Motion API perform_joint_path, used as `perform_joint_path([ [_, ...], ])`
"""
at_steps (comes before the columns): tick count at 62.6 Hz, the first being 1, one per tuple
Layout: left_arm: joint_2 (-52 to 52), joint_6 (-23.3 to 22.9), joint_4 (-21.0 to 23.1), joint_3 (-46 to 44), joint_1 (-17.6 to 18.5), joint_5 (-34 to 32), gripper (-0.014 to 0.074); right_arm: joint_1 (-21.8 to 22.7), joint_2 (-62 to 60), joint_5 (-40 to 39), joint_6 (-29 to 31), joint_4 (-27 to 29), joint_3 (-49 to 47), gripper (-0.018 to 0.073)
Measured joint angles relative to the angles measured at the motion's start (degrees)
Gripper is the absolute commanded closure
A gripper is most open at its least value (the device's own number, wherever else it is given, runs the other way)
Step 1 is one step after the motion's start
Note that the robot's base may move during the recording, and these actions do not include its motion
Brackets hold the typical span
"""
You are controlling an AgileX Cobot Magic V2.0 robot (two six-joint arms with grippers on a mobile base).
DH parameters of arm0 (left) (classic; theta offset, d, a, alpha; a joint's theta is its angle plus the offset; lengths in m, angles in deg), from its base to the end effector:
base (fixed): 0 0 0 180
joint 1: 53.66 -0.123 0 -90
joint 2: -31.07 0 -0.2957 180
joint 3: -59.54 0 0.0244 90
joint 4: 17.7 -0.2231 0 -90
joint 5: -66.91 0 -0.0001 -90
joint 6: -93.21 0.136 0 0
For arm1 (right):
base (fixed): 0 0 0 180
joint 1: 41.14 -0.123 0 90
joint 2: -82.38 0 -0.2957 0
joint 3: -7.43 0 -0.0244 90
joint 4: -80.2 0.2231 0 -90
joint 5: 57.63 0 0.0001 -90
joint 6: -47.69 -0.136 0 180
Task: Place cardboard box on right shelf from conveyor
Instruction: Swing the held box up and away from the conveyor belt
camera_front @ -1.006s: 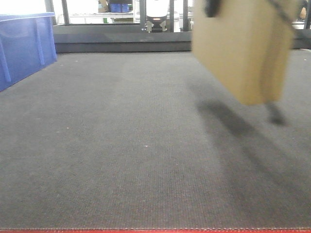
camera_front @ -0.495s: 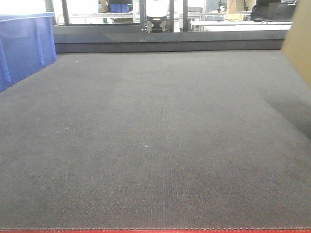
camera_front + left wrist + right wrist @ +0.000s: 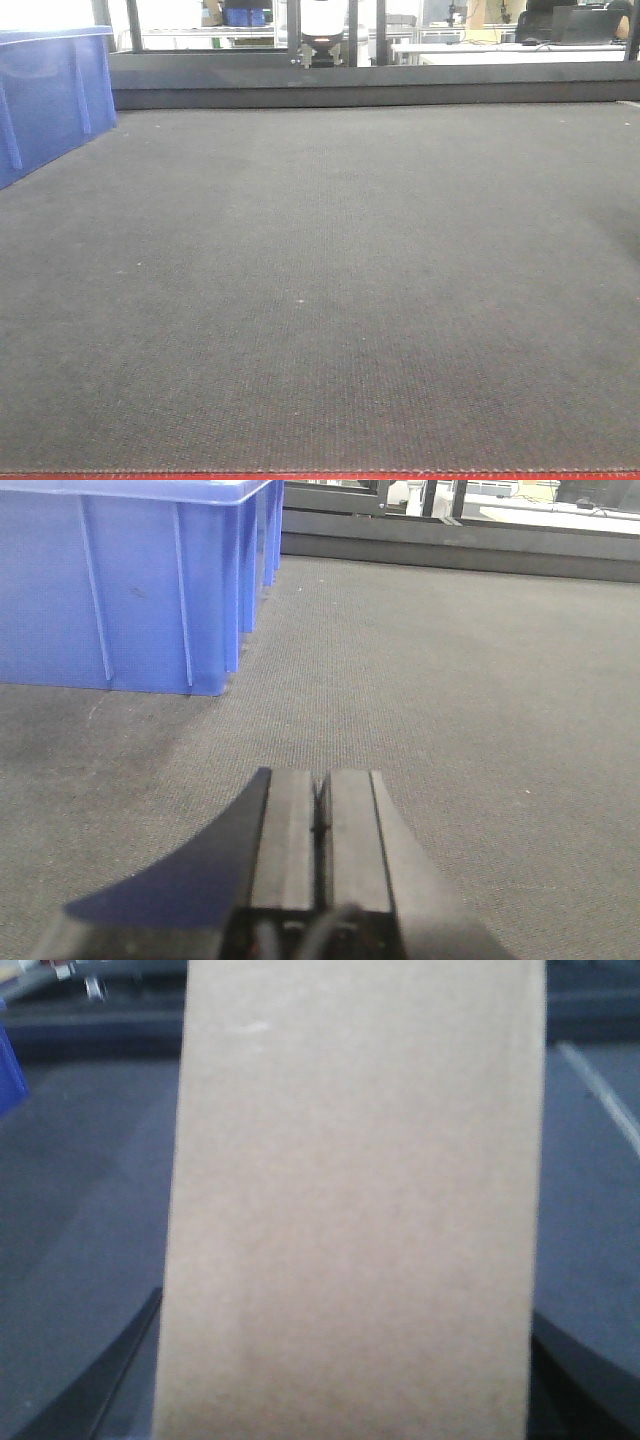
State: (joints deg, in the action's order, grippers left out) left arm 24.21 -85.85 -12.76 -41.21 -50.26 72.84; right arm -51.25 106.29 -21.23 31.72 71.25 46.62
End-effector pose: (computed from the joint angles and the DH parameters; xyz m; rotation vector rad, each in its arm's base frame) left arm 0.0631 -0.0050 0.1929 -0.0011 1.6070 -0.1069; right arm 0.0527 -0.0034 0.3439 0.0476 1.7321 0.1625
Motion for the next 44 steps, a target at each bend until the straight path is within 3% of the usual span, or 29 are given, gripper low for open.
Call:
perform_joint_path([
  [44, 0.00, 0.00, 0.00, 0.00, 0.00, 0.00, 0.0715, 0.00, -4.98, -0.36, 0.00, 0.00, 0.00, 0.0343],
])
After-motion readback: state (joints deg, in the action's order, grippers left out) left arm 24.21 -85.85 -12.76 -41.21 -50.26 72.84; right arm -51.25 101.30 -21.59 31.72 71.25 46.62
